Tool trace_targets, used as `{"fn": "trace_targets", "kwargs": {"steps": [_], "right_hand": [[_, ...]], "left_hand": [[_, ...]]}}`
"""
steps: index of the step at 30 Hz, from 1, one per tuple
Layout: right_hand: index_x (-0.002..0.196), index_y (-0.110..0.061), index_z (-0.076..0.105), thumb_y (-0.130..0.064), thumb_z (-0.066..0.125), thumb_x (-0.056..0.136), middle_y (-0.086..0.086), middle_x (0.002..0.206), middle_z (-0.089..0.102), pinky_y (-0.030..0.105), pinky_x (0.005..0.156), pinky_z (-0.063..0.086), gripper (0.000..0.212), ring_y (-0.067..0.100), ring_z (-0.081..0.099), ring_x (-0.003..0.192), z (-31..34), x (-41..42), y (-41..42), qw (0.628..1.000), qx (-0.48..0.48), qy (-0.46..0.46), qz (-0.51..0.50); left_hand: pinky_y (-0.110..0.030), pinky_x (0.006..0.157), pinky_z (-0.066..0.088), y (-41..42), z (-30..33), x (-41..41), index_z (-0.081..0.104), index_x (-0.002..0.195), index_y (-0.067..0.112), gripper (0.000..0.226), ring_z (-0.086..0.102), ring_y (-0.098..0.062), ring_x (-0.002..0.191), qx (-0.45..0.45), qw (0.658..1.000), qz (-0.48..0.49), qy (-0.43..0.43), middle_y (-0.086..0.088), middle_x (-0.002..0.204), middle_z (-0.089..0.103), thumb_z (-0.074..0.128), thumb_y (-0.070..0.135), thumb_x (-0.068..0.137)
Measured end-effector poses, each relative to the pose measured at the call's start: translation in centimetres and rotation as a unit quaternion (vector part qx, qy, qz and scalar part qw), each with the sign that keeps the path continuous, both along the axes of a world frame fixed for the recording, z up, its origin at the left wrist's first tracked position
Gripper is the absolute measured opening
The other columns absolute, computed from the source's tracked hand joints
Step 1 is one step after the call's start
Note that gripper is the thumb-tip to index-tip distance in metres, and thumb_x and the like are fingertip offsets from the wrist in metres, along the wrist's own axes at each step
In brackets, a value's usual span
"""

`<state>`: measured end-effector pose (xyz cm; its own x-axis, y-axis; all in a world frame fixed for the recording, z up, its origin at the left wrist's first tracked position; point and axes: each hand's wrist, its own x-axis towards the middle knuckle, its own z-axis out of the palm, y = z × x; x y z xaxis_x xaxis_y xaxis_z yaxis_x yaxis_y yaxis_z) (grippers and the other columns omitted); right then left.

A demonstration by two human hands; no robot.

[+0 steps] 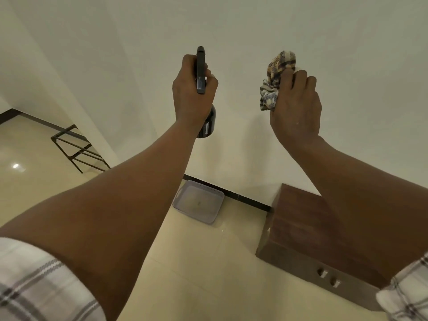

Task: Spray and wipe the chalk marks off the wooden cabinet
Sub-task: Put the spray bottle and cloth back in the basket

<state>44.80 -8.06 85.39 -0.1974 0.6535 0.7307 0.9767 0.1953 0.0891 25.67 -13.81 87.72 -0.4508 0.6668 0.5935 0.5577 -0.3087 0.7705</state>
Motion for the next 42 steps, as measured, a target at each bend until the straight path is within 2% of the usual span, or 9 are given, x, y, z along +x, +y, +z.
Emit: {"fn": "trace_targets", "kwargs": {"steps": [10,16,22,26,30,34,36,40,42], "right_hand": [[0.118,-0.004,0.051,-0.01,0.053,0.083,0.011,0.101,0.058,0.029,0.054,0.041,0.035,0.024,0.053,0.079,-9.1,-7.4,2.8,0.998,-0.04,-0.024,0.036],[0.123,-0.001,0.048,-0.013,0.058,0.083,0.014,0.106,0.056,0.032,0.059,0.043,0.044,0.026,0.054,0.086,-18.8,-11.3,4.5,0.99,-0.116,-0.024,0.078],[0.13,-0.001,0.047,-0.013,0.052,0.088,0.016,0.108,0.057,0.031,0.06,0.044,0.044,0.027,0.054,0.087,-32.9,-14.3,5.0,0.978,-0.17,-0.051,0.11],[0.131,-0.001,0.046,-0.008,0.045,0.088,0.017,0.106,0.057,0.031,0.059,0.046,0.044,0.028,0.054,0.086,-41.6,-15.9,5.3,0.973,-0.202,-0.053,0.101],[0.129,-0.002,0.048,-0.01,0.053,0.088,0.017,0.104,0.057,0.032,0.057,0.047,0.042,0.028,0.055,0.085,-51.1,-17.8,5.9,0.967,-0.234,-0.051,0.085],[0.127,-0.002,0.05,-0.013,0.058,0.087,0.017,0.103,0.059,0.032,0.06,0.048,0.042,0.028,0.056,0.084,-59.9,-19.7,6.8,0.964,-0.248,-0.054,0.082],[0.127,-0.002,0.05,-0.012,0.061,0.085,0.017,0.104,0.059,0.033,0.063,0.048,0.044,0.029,0.057,0.085,-63.3,-20.5,7.3,0.961,-0.26,-0.044,0.087],[0.127,-0.003,0.049,-0.012,0.065,0.081,0.019,0.108,0.058,0.034,0.06,0.05,0.049,0.032,0.057,0.093,-70.8,-23.1,8.3,0.947,-0.305,-0.014,0.101],[0.127,-0.004,0.048,-0.012,0.065,0.081,0.019,0.111,0.057,0.037,0.061,0.052,0.049,0.034,0.056,0.099,-74.3,-24.2,8.5,0.94,-0.323,-0.009,0.108]], "left_hand": [[-0.011,0.067,0.045,2.2,-8.5,-6.3,0.055,0.106,0.006,0.014,0.056,0.0,0.072,-0.065,0.997,0.017,-0.037,0.014,0.084,0.06,0.057,0.012,0.093],[-0.006,0.068,0.043,4.9,-17.2,-10.4,0.054,0.112,0.01,0.021,0.056,0.006,0.076,-0.116,0.992,0.027,-0.045,0.009,0.097,0.063,0.06,0.024,0.097],[-0.012,0.077,0.045,6.6,-30.3,-15.0,0.054,0.116,0.01,0.035,0.058,0.007,0.085,-0.166,0.986,0.03,-0.017,0.003,0.109,0.066,0.062,0.038,0.097],[-0.029,0.079,0.051,7.2,-39.7,-17.6,0.054,0.118,0.011,0.037,0.061,-0.007,0.086,-0.189,0.981,0.035,-0.035,0.005,0.112,0.065,0.062,0.041,0.096],[-0.038,0.084,0.056,8.2,-49.4,-19.8,0.054,0.12,0.013,0.04,0.063,-0.012,0.093,-0.212,0.976,0.016,-0.052,0.004,0.113,0.066,0.062,0.043,0.095],[-0.048,0.072,0.058,9.6,-58.2,-21.5,0.053,0.12,0.016,0.042,0.062,-0.019,0.077,-0.227,0.972,-0.022,-0.058,0.002,0.115,0.064,0.064,0.047,0.093],[-0.048,0.072,0.058,10.2,-61.7,-22.2,0.053,0.12,0.017,0.046,0.063,-0.021,0.076,-0.222,0.973,-0.026,-0.062,0.002,0.115,0.064,0.065,0.05,0.091],[-0.038,0.091,0.055,11.7,-69.4,-24.0,0.054,0.122,0.008,0.049,0.065,-0.013,0.1,-0.212,0.975,-0.033,-0.057,-0.001,0.112,0.065,0.065,0.045,0.091],[-0.031,0.088,0.055,12.3,-72.6,-24.7,0.054,0.121,0.007,0.045,0.064,-0.006,0.099,-0.214,0.975,-0.033,-0.054,0.001,0.109,0.065,0.066,0.041,0.092]]}}
